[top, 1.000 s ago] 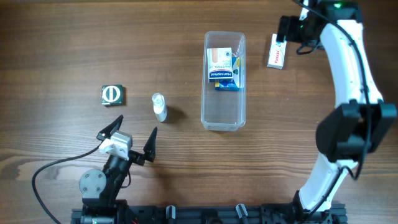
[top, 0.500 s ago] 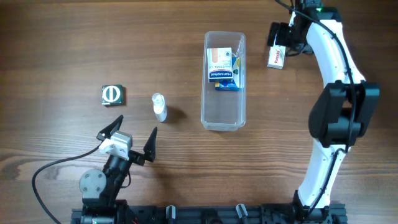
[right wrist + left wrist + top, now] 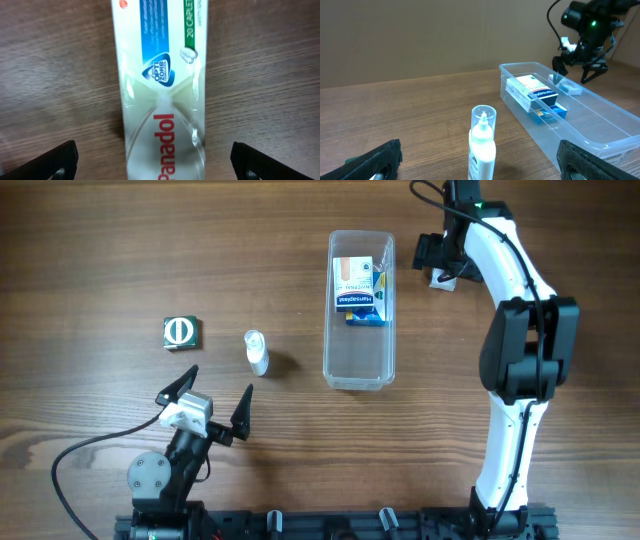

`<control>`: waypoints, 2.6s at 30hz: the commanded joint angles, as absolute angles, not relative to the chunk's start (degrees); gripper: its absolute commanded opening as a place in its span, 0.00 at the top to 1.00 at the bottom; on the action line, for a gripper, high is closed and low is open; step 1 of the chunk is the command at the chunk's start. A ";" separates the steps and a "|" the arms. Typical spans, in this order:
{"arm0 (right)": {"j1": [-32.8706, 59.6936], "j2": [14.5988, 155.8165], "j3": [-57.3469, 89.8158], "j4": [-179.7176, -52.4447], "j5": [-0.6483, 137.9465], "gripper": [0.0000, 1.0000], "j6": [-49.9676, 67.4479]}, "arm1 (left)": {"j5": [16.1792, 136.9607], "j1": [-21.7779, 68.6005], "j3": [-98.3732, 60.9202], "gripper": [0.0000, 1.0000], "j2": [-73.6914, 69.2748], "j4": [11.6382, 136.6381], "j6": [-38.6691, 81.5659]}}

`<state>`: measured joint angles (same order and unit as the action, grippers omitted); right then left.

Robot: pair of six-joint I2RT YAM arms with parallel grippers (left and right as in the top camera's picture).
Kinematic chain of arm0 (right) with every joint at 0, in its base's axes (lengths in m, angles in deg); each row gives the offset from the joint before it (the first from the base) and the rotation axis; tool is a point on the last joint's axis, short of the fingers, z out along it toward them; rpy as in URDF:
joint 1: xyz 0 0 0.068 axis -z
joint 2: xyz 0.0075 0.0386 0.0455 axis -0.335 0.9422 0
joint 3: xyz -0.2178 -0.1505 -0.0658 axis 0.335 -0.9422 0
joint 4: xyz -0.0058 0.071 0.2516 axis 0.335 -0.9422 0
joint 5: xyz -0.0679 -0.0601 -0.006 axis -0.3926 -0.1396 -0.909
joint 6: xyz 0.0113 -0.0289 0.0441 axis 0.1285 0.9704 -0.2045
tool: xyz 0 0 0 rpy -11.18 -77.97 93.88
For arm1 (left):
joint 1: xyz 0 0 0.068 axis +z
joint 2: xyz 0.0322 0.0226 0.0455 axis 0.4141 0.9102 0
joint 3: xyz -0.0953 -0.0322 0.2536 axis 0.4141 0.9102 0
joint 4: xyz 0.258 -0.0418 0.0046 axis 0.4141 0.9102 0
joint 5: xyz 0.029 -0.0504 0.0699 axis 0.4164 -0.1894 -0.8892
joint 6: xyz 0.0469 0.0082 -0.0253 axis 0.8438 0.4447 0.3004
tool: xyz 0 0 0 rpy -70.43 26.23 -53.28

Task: Pack container
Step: 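Move the right gripper to the white Panadol box and grasp it, then place the Panadol box upright in the container with the right gripper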

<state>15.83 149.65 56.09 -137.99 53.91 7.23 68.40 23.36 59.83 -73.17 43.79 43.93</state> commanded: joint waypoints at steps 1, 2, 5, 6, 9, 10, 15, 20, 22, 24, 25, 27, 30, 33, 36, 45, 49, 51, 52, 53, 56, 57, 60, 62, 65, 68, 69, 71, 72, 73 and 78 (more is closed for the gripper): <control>16.00 150.94 56.22 -136.35 52.46 0.01 5.99 | 68.66 23.77 60.24 0.00 -73.69 43.75 44.85; 16.05 150.94 56.22 -135.79 52.44 0.01 6.16 | 68.66 23.77 60.24 0.00 -73.69 43.75 44.85; 16.48 150.96 56.22 -134.95 52.46 0.01 6.16 | 68.66 23.77 60.24 0.00 -73.69 43.75 44.85; 16.85 150.96 56.22 -134.91 52.46 0.01 6.38 | 68.66 23.77 60.24 0.00 -73.69 43.75 44.85; 17.38 150.96 56.22 -134.63 51.94 0.01 7.65 | 68.66 23.79 60.24 0.00 -73.69 43.75 44.85; 17.42 150.96 56.22 -134.41 51.37 0.01 7.67 | 68.64 23.77 60.24 0.00 -73.69 43.75 44.85; 17.40 150.96 56.22 -133.67 51.63 0.01 7.69 | 68.66 23.77 60.24 0.00 -73.69 43.75 44.87; 17.40 151.40 56.22 -133.88 52.53 0.01 7.65 | 68.64 23.77 60.24 0.00 -73.69 43.75 44.85; 17.40 151.97 56.22 -133.91 52.94 0.00 7.67 | 68.66 23.77 60.24 0.00 -73.69 43.75 44.85; 17.40 152.67 56.22 -133.64 52.94 0.01 7.63 | 68.66 23.77 60.24 0.00 -73.69 43.75 44.85; 17.40 152.80 56.22 -133.62 52.92 0.00 7.67 | 68.66 23.77 60.24 0.00 -73.69 43.75 44.85; 17.40 152.80 56.22 -133.40 52.92 0.00 7.67 | 68.66 23.79 60.24 0.00 -73.69 43.75 44.87; 17.40 152.93 56.22 -133.29 52.97 0.01 7.67 | 68.66 23.79 60.24 0.00 -73.69 43.75 44.85; 17.40 153.74 56.22 -133.38 52.94 0.01 7.67 | 68.66 23.77 60.24 0.00 -73.69 43.75 44.85; 17.40 154.55 56.22 -133.45 52.94 0.01 7.67 | 68.66 23.77 60.24 0.00 -73.69 43.75 44.85; 17.40 154.57 56.37 -133.21 52.92 0.23 7.84 | 68.66 23.77 60.24 0.00 -73.69 43.75 44.85; 17.40 154.05 56.37 -133.25 52.92 0.34 7.84 | 68.64 23.77 60.24 0.00 -73.69 43.75 44.85; 17.40 153.11 56.42 -133.29 52.92 0.36 7.87 | 68.66 23.77 60.24 0.00 -73.69 43.75 44.85; 17.40 152.38 56.42 -133.32 52.92 0.42 7.87 | 68.66 23.77 60.24 0.00 -73.69 43.75 44.85; 17.40 151.29 56.42 -133.32 52.92 0.46 7.82 | 68.66 23.77 60.24 0.00 -73.69 43.75 44.85; 17.40 149.19 56.42 -133.58 52.92 0.49 7.80 | 68.66 23.77 60.24 0.00 -73.69 43.75 44.85; 17.40 148.47 56.44 -133.91 52.92 0.49 7.82 | 68.66 23.77 60.24 0.00 -73.69 43.75 44.85; 17.40 145.11 56.44 -136.79 53.25 0.50 7.36 | 68.66 23.77 60.24 0.00 -73.69 43.75 44.85; 17.29 142.13 56.44 -139.57 55.28 0.49 7.25 | 68.66 23.79 60.24 0.00 -73.69 43.75 44.85; 16.22 135.75 56.42 -144.37 61.53 0.50 7.01 | 68.66 23.77 60.24 0.00 -73.69 43.75 44.85; 12.53 130.29 56.42 -148.03 66.30 0.49 7.01 | 68.66 23.77 60.24 0.00 -73.69 43.75 44.85; 10.95 129.39 56.42 -148.79 66.93 0.48 6.95 | 68.66 23.77 60.24 0.00 -73.69 43.75 44.85; 6.80 128.67 56.42 -150.45 67.04 0.46 6.79 | 68.66 23.77 60.24 0.00 -73.69 43.75 44.85; 4.24 128.78 56.37 -151.68 65.84 0.46 5.99 | 68.66 23.77 60.24 0.00 -73.69 43.75 44.85; 1.77 129.11 56.27 -152.40 63.48 0.46 5.46 | 68.66 23.77 60.24 0.00 -73.69 43.75 44.85; -5.79 129.74 56.24 -149.82 58.93 0.46 -0.07 | 68.66 23.77 60.24 0.00 -73.69 43.75 44.85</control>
